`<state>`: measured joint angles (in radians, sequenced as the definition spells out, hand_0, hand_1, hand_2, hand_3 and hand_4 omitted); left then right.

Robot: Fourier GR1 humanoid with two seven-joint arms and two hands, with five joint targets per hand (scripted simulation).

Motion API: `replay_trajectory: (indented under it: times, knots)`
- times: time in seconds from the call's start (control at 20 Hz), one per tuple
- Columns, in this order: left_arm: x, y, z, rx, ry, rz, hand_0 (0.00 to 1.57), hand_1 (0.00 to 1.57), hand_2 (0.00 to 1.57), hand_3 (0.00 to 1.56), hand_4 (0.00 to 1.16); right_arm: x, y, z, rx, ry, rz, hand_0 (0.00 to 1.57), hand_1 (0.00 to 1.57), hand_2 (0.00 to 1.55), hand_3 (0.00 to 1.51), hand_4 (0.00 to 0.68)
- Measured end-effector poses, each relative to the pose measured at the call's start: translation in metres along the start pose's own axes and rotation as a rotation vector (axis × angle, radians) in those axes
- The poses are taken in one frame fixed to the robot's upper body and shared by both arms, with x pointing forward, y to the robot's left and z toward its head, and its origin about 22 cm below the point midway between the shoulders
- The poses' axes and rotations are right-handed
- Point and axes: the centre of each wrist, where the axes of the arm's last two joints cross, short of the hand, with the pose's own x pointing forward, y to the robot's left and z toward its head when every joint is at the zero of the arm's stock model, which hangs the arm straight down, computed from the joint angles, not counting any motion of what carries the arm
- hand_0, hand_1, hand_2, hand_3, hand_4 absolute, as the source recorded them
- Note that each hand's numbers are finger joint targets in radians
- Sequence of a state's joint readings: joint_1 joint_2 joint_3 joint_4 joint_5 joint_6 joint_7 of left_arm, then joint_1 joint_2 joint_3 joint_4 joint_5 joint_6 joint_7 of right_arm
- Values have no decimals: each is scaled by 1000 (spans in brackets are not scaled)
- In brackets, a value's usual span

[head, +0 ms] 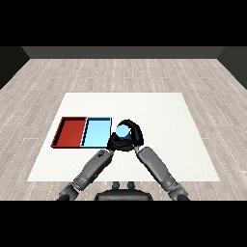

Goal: Pick the blue can and put it in the blue box

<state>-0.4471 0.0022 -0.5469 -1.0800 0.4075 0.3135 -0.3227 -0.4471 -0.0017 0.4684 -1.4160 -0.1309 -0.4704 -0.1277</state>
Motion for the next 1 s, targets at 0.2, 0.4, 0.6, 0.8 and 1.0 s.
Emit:
replay_trajectory:
  times: [0.2,0.4,0.6,0.8,1.0]
  knots:
    - [0,-3,-2,49,15,0,858,858,942,769,571,-4,-2,1,1,-8,-28,1450,1450,1452,1391,614]
    - [-10,-4,5,81,3,83,1571,1571,1571,1460,818,-5,1,2,-10,-20,-72,1463,1463,1440,1398,634]
    - [-15,-2,5,104,-12,119,1571,1571,1571,1497,955,-1,5,3,-16,-28,-90,1440,1440,1442,1392,618]
    - [-17,-2,0,117,-43,109,1571,1571,1571,1512,1105,0,3,2,-18,-28,-106,1388,1388,1417,1374,528]
    - [-18,-4,-1,140,-92,95,1571,1571,1571,1535,1122,2,-1,0,8,-8,-135,0,0,0,0,0]
